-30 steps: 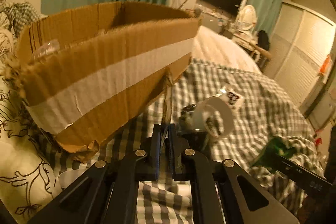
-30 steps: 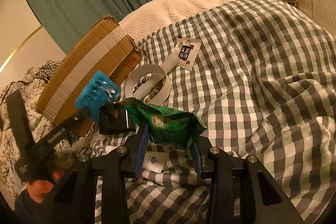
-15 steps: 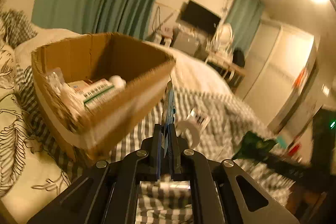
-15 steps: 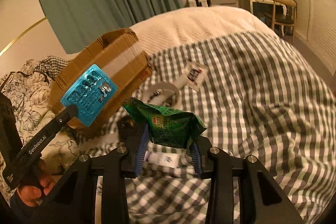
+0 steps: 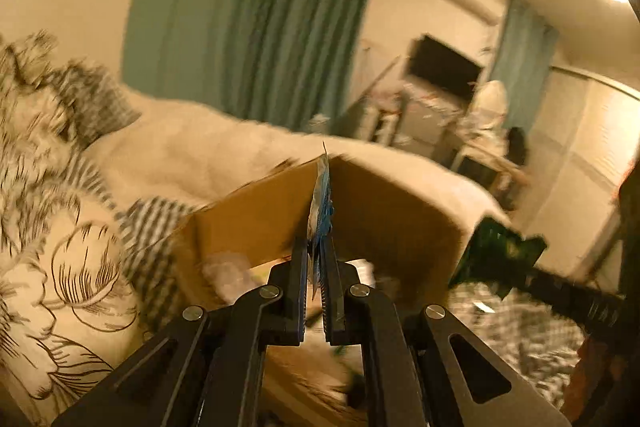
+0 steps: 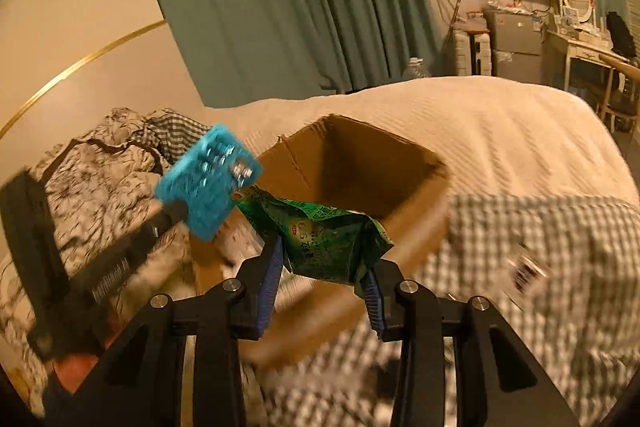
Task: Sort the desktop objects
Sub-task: 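Carry the green bag and blue card into the cardboard box and release both, then grasp the black cup with the left gripper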
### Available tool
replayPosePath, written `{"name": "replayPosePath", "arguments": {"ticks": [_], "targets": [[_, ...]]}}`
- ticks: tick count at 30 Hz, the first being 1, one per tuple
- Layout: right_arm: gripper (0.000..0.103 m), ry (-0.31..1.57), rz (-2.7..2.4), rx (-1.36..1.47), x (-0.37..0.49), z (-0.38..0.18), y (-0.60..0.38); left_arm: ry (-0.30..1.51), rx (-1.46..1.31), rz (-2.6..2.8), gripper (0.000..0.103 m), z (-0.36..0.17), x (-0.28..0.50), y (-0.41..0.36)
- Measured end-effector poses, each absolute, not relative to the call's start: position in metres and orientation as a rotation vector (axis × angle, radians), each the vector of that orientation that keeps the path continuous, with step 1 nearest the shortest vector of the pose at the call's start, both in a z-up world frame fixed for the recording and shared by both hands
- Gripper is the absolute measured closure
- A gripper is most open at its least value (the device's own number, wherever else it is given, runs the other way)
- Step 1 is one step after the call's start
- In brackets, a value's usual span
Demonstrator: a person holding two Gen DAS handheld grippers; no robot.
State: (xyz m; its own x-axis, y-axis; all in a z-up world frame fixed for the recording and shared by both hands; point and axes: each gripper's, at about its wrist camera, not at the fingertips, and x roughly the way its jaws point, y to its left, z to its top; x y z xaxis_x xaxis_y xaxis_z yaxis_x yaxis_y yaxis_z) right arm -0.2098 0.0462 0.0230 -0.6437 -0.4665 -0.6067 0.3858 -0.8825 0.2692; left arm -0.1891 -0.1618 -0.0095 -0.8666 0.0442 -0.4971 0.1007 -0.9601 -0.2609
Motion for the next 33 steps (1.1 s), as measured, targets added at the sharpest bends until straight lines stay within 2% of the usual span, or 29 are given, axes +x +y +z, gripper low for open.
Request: {"name": "replayPosePath", "arguments": {"ticks": [4,5,6,7,8,9,13,20,26,31,33], "targets": [[0.063,-0.219,-2.447,0.998,-0.247,-0.001,0.021,0.347,0.8,-2.964,0.095,-0.041,-0.196,-0.155],[0.054,-0.199,-2.443,1.003,-0.255,-0.007,0.017,0.333,0.819,-2.973,0.089,-0.045,-0.199,-0.153],[0.041,-0.173,-2.448,1.006,-0.259,-0.01,0.014,0.332,0.834,-2.983,0.078,-0.045,-0.202,-0.155],[0.035,-0.143,-2.462,0.994,-0.263,-0.013,0.013,0.336,0.846,-2.982,0.071,-0.047,-0.206,-0.156],[0.031,-0.147,-2.469,0.979,-0.264,-0.014,0.016,0.348,0.848,-2.972,0.057,-0.047,-0.208,-0.16],[0.031,-0.179,-2.475,0.969,-0.266,-0.015,0.021,0.371,0.834,-2.96,0.053,-0.048,-0.208,-0.164],[0.031,-0.279,-2.485,0.951,-0.258,-0.009,0.043,0.406,0.825,-2.97,0.049,-0.049,-0.196,-0.167],[0.031,-0.179,-2.657,1.011,-0.195,0.012,0.114,0.288,0.761,-3.023,0.008,-0.018,-0.146,-0.131],[0.03,-0.217,-2.753,1.083,-0.144,0.012,0.177,0.37,0.985,-3.098,0.007,-0.001,-0.118,-0.072],[0.03,-0.334,-2.774,1.095,-0.11,0.013,0.221,0.269,1.162,-3.066,0.007,-0.013,-0.102,-0.02],[0.028,-0.322,-2.784,1.089,-0.101,0.015,0.229,0.219,1.186,-3.053,0.007,-0.024,-0.096,-0.004]]}}
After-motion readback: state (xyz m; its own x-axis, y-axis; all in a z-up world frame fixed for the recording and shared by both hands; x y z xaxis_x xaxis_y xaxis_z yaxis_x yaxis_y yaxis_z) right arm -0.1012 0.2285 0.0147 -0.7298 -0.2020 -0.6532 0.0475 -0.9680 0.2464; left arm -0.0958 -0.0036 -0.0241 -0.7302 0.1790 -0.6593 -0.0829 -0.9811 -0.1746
